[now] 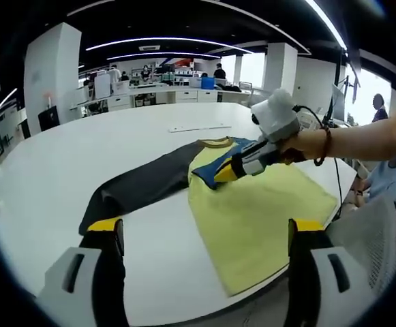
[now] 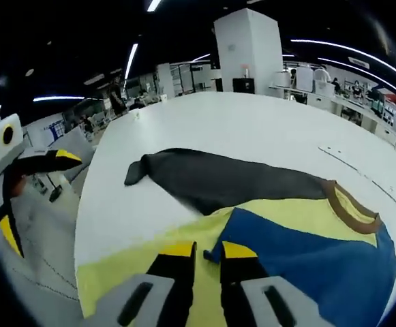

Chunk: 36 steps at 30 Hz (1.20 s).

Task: Fold the garment on the visible template until the final outline fits inside the template.

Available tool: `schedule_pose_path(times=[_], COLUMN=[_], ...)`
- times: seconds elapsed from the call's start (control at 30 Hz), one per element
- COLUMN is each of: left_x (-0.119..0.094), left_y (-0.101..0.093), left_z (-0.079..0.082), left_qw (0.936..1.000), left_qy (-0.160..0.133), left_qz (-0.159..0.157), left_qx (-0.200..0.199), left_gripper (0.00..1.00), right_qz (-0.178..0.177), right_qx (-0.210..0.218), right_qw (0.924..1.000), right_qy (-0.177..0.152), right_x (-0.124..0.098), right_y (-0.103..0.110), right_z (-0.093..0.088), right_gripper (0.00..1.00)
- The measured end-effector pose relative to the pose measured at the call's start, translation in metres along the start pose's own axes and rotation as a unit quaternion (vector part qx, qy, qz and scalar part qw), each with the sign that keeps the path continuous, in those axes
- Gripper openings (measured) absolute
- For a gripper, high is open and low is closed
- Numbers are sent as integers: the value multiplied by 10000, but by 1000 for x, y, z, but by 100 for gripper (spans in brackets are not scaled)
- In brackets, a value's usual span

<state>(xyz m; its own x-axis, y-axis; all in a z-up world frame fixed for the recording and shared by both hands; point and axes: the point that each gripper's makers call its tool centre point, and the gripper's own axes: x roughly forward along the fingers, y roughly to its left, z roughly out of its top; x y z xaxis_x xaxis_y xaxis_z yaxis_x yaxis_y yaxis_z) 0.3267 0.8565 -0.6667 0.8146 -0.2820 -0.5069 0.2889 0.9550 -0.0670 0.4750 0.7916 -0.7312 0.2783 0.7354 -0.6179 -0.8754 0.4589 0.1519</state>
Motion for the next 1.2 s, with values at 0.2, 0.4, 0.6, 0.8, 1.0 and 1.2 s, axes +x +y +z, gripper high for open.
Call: schedule_pose_path(times=[0.2, 0.4, 0.6, 0.8, 1.0, 1.2], left_x=[-2, -4, -5, -4, -4, -4], left_y=[2, 7, 13, 16, 20, 21], left_z=[1, 0, -5, -6, -8, -7], left_qw=[10000, 9999, 9999, 9998, 9997, 9997], left_qy=[-48, -31, -9, -15, 19, 5], left_qz=[44, 108, 155, 179, 192, 194], left_qx=[-3, 32, -44, -105, -132, -126], left_gripper=[98, 98, 97, 96, 96, 96], right_qz=[-347, -580, -771, -941, -877, -859], right_qx=[146, 437, 431, 414, 798, 848], right_qw=[9992, 9970, 9954, 9933, 9926, 9927], right_qy=[164, 272, 378, 520, 268, -55], right_x=[17, 34, 44, 48, 50, 41], right_y=[-16, -20, -21, -28, -29, -26], right_z=[4, 2, 3, -6, -4, 14], right_gripper=[13, 13, 13, 5, 0, 0])
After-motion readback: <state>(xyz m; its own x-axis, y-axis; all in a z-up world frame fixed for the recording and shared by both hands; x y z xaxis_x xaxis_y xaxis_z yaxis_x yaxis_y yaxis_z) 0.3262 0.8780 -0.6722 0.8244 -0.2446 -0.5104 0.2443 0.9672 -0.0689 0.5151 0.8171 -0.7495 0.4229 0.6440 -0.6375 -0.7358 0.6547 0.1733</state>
